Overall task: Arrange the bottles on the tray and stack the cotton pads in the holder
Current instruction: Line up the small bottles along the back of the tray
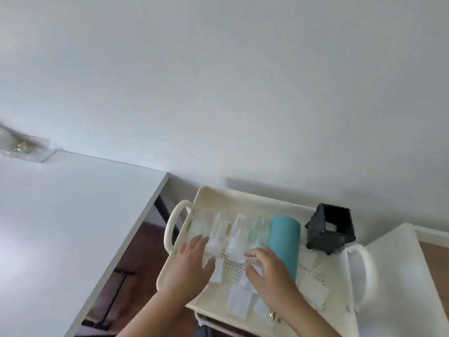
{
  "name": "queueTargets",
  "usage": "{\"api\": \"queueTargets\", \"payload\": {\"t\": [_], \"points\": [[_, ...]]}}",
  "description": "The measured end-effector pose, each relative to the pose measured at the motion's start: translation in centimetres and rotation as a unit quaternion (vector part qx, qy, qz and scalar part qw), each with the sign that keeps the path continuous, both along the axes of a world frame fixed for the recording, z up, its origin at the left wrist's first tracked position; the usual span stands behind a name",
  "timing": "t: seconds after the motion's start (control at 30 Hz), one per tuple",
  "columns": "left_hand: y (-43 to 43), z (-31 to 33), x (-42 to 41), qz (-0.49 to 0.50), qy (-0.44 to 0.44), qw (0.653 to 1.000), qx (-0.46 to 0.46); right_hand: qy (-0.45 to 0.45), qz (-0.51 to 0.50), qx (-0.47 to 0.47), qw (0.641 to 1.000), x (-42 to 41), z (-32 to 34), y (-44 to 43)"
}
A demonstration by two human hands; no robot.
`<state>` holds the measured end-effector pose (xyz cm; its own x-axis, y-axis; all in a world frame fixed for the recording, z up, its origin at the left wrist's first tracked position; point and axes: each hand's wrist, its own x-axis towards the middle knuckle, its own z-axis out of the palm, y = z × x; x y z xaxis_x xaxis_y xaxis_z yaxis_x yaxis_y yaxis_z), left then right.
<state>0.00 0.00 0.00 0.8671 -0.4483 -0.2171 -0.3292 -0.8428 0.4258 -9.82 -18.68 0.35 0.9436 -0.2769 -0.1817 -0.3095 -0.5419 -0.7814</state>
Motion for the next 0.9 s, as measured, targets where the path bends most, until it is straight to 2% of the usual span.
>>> {"api": "queueTargets", "payload": {"t": [0.13,0.37,0.5,0.63,0.9], "points": [[-0.1,-0.9,1.6,-0.003,-0.002,1.000,0.009,-0.007,0.053,-0.122,0.991,3.4,-0.9,1.4],[-0.1,-3.0,3.3,-0.017,0.001,1.000,0.020,0.016,0.150,-0.305,0.940,7.3,-2.9,3.5],[0.4,-3.9,4.0,-0.032,0.001,0.999,0.005,0.057,0.175,-0.337,0.923,8.4,-4.4,4.4],[0.9,-4.3,4.3,-0.056,0.004,0.998,-0.008,0.078,0.148,-0.373,0.913,9.1,-5.2,5.7],[0.9,-5.1,4.3,-0.041,0.003,0.999,-0.018,0.065,0.102,-0.384,0.916,9.9,-5.8,6.4]]}}
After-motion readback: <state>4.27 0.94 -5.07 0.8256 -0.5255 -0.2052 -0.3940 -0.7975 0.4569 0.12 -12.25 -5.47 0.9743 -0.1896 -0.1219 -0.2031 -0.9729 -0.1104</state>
